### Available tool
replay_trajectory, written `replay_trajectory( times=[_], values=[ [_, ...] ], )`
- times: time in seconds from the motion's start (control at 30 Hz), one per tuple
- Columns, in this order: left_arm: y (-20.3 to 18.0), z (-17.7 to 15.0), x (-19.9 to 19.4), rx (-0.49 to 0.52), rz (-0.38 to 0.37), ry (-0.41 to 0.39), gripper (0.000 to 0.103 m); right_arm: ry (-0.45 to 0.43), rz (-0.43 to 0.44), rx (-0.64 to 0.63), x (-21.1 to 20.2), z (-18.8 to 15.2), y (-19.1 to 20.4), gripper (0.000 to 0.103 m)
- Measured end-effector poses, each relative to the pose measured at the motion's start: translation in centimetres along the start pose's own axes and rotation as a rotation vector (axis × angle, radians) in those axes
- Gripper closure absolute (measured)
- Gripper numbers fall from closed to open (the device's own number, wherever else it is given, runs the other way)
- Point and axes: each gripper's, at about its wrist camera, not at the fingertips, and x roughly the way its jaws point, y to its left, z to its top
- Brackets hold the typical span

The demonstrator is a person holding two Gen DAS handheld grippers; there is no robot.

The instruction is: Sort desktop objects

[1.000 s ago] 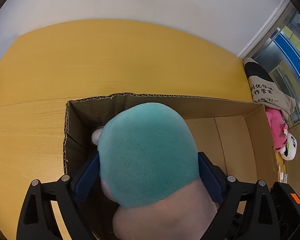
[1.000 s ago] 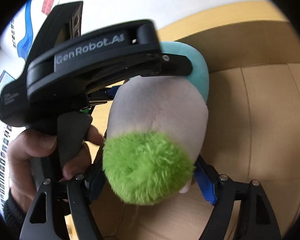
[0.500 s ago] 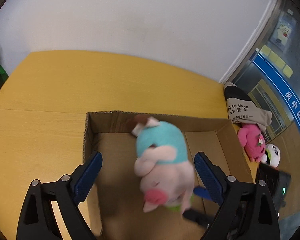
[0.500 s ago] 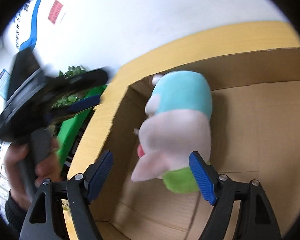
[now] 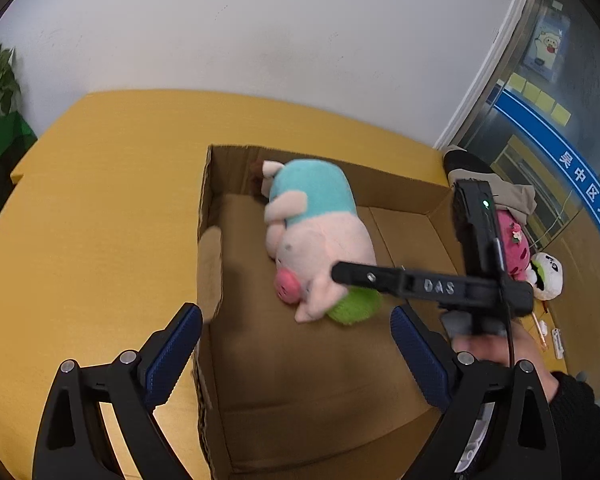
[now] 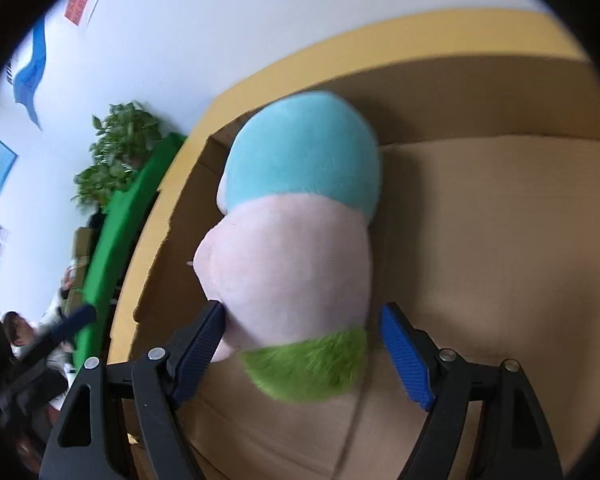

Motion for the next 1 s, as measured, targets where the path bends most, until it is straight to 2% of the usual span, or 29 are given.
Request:
replay_trajectory(
  times=[0.03, 0.1, 0.2, 0.33, 0.4, 0.43, 0.5, 0.6, 0.73, 0.87, 0.9, 1.0],
  values=[
    [0.2, -0.4, 0.0, -0.007, -0.01, 0.004, 0.006, 0.005, 0.033, -0.007, 0.8, -0.2, -0.2, 0.034],
    [0.3, -1.1, 0.1, -0.014, -0.031, 0.014, 0.006, 0.013, 0.045, -0.022, 1.8, -0.2, 0.4, 0.04],
    [0.4, -2.2, 0.7, -0.005, -0.058, 0.034, 0.006, 0.057, 0.145, -0.024, 3.1, -0.2, 1.5, 0.049],
    [0.8, -3.7, 1.2, -0.01, -0.092, 0.048, 0.006, 0.079, 0.165, -0.069, 3.0, -0.8, 3.1, 0.049],
    [0.6, -4.1, 1.0, -0.002, -0.092, 0.044, 0.006, 0.078, 0.164, -0.064, 3.1, -0.4, 3.0, 0.046],
    [0.4, -4.2, 0.9, 0.002, -0.096, 0.047, 0.006, 0.079, 0.16, -0.063, 2.0, -0.8, 2.4, 0.038],
    [0.0, -4.2, 0.5, 0.007, -0.104, 0.044, 0.006, 0.068, 0.113, -0.059, 2.9, -0.4, 2.5, 0.026],
    [-1.1, -4.2, -0.3, 0.027, -0.084, 0.018, 0.006, 0.012, 0.05, -0.026, -0.7, -1.0, 1.5, 0.025],
    [-2.4, -4.8, -0.8, 0.042, -0.086, 0.027, 0.006, -0.076, 0.048, -0.04, -8.3, -2.8, 1.2, 0.024],
    [-2.4, -7.1, -0.7, 0.037, -0.095, 0.049, 0.006, -0.203, 0.021, -0.125, -17.7, -8.4, 0.6, 0.016],
    [-2.5, -7.4, -0.6, 0.031, -0.087, 0.059, 0.006, -0.219, -0.009, -0.119, -19.7, -10.2, -0.7, 0.015],
    [-2.5, -8.5, 0.1, 0.003, -0.057, 0.08, 0.006, -0.191, -0.158, -0.099, -22.6, -13.5, -4.4, 0.015]
  ],
)
